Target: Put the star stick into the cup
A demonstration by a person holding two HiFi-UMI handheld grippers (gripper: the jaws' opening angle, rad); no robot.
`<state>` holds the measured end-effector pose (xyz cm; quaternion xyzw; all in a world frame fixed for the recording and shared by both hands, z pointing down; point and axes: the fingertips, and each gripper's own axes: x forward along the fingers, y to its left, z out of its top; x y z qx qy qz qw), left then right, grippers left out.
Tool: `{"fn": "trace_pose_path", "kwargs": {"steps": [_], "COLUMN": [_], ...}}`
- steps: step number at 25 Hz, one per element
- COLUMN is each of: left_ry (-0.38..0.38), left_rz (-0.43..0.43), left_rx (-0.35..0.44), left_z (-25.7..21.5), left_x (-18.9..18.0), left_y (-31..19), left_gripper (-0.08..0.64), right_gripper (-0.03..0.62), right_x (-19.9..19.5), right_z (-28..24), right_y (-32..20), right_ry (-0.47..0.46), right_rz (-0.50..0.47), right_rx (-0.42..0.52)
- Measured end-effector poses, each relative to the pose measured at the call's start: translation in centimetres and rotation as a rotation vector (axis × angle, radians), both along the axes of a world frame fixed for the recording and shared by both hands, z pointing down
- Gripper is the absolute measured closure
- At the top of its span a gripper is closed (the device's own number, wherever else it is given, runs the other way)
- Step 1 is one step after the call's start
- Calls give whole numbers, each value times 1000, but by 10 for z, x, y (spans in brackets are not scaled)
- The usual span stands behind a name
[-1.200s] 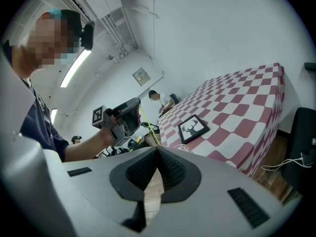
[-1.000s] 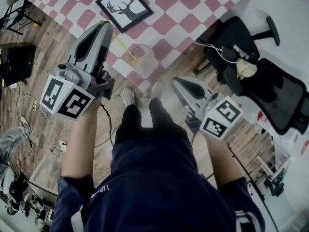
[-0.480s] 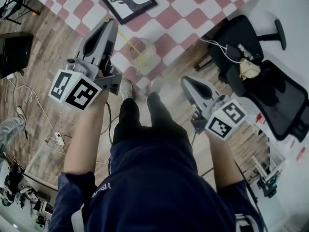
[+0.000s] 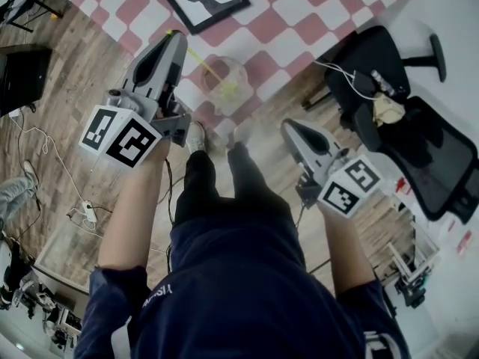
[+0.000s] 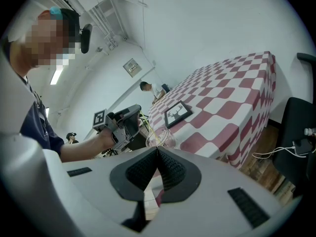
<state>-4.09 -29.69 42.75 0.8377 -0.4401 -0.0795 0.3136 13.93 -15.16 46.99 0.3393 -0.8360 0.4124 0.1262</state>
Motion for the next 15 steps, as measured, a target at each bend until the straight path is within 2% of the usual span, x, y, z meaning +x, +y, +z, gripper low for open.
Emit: {"fn": "trace_pose_path", "kwargs": {"steps": [4, 10, 15], "left_ry": [-15, -25, -39], "left_rz": [42, 99, 115], "left_rx": [-23, -63, -95], "left_z": [13, 29, 34], "left_x": [3, 8, 3], "left_y": [8, 17, 26], "left_gripper": [520, 428, 382], "right_gripper": [577, 577, 577], "right_x": [-9, -16, -26], "right_z": [4, 9, 5], "right_y": [2, 3, 2], "right_ry": [-1, 3, -1], "right_rz": [-11, -7, -10], "right_rx": [-12, -28, -21]}}
